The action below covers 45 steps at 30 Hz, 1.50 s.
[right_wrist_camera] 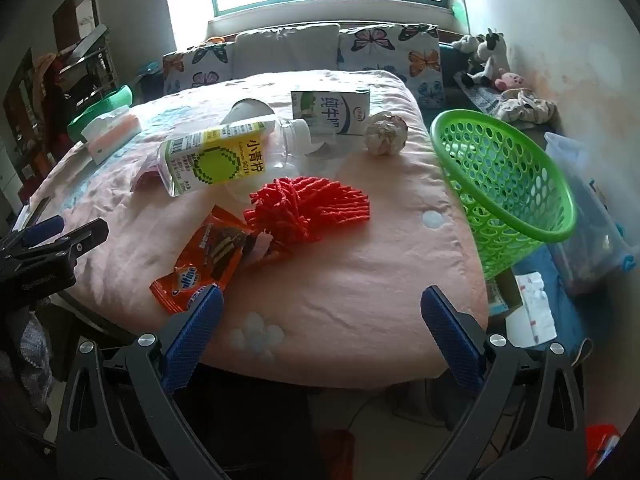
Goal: Collect trash
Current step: 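Move both tools toward the orange wrapper and red mesh scrubber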
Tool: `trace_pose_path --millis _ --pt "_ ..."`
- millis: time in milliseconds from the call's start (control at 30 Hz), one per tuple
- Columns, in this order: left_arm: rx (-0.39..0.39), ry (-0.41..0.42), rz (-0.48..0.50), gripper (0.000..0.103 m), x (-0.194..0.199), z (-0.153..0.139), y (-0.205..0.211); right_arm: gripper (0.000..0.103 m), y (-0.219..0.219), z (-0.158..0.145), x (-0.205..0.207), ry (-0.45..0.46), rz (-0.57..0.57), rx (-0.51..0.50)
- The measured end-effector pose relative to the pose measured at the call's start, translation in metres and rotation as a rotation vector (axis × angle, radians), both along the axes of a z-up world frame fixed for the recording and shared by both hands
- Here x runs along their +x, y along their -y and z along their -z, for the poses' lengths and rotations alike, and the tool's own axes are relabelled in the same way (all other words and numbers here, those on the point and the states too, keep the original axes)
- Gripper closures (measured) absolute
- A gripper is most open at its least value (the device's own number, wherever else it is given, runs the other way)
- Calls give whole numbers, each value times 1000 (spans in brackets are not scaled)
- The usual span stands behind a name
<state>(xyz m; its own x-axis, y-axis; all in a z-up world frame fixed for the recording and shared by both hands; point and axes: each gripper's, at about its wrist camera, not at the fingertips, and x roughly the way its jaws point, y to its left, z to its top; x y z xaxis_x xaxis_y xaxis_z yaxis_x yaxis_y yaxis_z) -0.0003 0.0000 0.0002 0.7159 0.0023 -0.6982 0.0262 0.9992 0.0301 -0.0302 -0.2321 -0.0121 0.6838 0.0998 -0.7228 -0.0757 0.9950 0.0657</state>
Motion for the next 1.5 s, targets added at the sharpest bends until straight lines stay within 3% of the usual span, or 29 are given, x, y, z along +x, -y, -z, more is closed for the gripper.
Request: trace_pose_path --millis 1500 --pt "-12 -30 9 6 4 6 4 5 6 4 6 -25 11 4"
